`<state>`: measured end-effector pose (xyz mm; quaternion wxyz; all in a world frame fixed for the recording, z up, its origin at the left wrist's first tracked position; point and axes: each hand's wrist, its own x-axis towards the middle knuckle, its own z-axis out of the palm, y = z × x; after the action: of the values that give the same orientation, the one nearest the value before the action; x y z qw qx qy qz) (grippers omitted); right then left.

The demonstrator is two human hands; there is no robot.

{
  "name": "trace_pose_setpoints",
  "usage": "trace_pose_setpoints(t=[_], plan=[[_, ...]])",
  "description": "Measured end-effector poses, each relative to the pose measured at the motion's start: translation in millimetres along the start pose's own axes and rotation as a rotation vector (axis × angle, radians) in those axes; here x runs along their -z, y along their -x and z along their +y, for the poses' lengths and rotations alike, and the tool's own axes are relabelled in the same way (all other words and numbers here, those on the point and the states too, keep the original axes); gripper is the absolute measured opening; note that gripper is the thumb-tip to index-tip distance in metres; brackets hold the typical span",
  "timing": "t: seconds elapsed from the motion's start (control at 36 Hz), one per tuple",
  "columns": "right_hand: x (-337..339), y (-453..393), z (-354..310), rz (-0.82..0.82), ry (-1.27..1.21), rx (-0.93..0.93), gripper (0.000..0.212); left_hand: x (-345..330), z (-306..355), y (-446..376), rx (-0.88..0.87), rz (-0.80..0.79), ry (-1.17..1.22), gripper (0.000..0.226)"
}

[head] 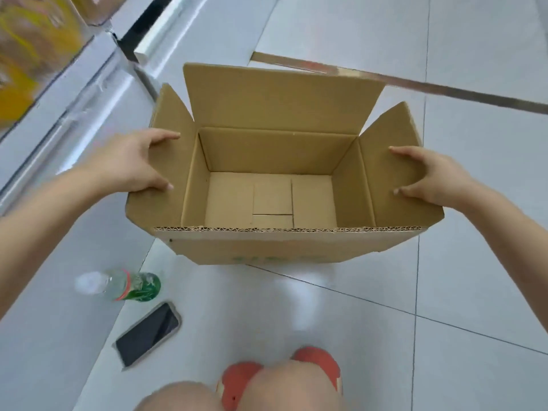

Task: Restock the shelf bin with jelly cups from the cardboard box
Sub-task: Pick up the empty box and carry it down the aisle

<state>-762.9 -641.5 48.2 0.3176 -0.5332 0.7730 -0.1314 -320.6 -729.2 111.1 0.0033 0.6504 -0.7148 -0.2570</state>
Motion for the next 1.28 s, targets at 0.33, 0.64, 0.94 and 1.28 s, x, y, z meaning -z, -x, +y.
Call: trace_pose_setpoints(t=[0.33, 0.64, 0.94, 1.28], plan=[[141, 37, -85, -0.033, -0.089, -0.147, 0.084, 149, 87, -4, 0.018, -0.109, 0.006, 0.109], [370, 148, -188, 0.023, -0.171, -0.183, 0.085, 364, 217, 75, -0.004, -0.081, 0.04, 0.109], [470, 138, -225, 0.105, -0.158, -0.171, 0.078, 445, 293, 43, -0.074, -0.106, -0.089, 0.106], [508, 14, -242, 0.114, -0.198, -0.262, 0.076, 468, 331, -106, -0.093, -0.253, -0.1, 0.113]])
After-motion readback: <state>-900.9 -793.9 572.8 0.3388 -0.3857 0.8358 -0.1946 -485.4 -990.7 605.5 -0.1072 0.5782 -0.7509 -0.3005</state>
